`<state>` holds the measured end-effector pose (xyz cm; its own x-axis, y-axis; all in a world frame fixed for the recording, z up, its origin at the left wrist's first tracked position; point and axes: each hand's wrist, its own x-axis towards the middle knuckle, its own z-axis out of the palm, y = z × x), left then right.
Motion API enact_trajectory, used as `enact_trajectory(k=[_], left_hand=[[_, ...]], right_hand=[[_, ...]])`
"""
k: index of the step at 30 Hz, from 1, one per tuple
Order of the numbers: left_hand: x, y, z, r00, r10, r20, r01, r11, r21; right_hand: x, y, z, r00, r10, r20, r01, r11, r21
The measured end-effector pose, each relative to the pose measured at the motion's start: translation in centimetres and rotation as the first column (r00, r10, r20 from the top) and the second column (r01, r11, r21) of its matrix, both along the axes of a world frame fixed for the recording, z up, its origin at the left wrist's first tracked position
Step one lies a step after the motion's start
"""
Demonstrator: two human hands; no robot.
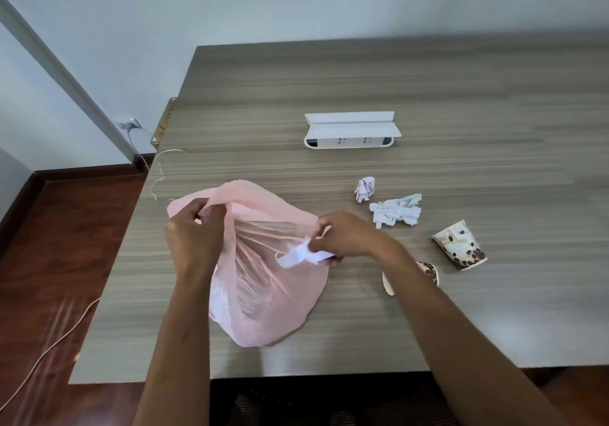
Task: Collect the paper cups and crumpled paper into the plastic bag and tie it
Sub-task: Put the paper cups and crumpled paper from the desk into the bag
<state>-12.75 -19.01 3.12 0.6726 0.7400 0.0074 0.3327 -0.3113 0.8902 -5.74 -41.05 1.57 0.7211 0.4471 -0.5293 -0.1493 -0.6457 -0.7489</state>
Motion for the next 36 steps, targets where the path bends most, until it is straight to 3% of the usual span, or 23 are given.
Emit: enact_trajectory(k=[3,6,8,10,12,15,16,21,27,36], left_hand=[[0.5,-1.3,0.3,0.999,-0.033,0.001,0.033,0.999,-0.011],[1.0,-1.9,0.2,0.999,-0.040,0.001,0.040,0.999,-0.018],[1.3,-2.1,0.1,0.999,-0.039,0.004,0.039,0.999,-0.023],[1.7,-2.3,-0.1,0.999,-0.046,0.013,0.046,0.999,-0.015],[2.0,-2.4,-0.4,0.998,-0.055,0.010,0.055,0.998,-0.012],[2.8,-2.7,-0.8,0.998,-0.063,0.009,0.063,0.998,-0.015],[3.2,-2.9,-0.9,0.998,-0.068,0.004,0.068,0.998,-0.015],[4.5,-4.1,-1.2,0.993,-0.121,0.014,0.121,0.992,-0.023],[4.4,-4.5,-1.7,0.987,-0.155,0.032,0.157,0.987,-0.039],[3.0,-3.4,-1.8,0.993,-0.115,-0.003,0.115,0.991,-0.072]], right_hand=[[-1.2,3.2,-2.5,0.997,0.076,0.024,-0.078,0.994,0.076],[-1.5,3.9,-3.2,0.956,0.268,0.117,-0.268,0.963,-0.011],[-0.6,2.3,-2.7,0.963,0.235,0.131,-0.237,0.971,0.002],[0.9,-0.1,-2.0,0.995,0.052,0.088,-0.067,0.983,0.170],[2.6,-2.2,-1.7,0.963,-0.253,0.090,0.223,0.939,0.262],[6.2,-4.0,-4.5,0.731,-0.587,0.348,0.569,0.806,0.164],[7.3,-4.3,-5.6,0.709,-0.586,0.391,0.593,0.796,0.118],[11.8,-3.3,-10.0,0.840,-0.335,0.427,0.424,0.896,-0.131],[13.7,-2.6,-12.0,0.900,-0.053,0.433,0.243,0.886,-0.395],[11.7,-1.7,-11.7,0.817,-0.266,0.511,0.397,0.903,-0.164]])
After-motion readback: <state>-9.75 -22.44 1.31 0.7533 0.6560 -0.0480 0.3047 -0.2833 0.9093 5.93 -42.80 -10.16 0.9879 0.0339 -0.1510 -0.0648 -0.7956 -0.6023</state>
